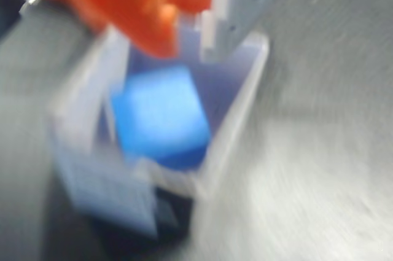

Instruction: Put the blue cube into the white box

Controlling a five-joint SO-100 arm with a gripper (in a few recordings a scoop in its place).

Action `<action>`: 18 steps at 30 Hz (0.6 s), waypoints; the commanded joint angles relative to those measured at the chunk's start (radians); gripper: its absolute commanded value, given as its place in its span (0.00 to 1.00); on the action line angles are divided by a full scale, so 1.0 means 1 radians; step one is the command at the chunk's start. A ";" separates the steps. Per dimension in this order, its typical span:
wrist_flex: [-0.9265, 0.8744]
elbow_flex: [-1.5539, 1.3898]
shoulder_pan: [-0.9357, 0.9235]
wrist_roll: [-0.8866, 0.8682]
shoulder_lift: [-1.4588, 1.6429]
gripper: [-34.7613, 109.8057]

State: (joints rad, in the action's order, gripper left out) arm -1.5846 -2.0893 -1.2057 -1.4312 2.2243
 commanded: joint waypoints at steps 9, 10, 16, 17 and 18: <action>0.221 0.003 0.747 0.201 0.114 0.24; 0.229 -0.009 0.798 0.229 0.143 0.24; 0.207 -0.236 1.011 0.322 0.548 0.24; 0.193 -0.287 1.040 0.322 0.650 0.24; 0.178 -0.331 1.069 0.322 0.749 0.24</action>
State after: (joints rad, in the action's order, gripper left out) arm -1.3821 -2.3347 -0.2040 -1.1198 2.7105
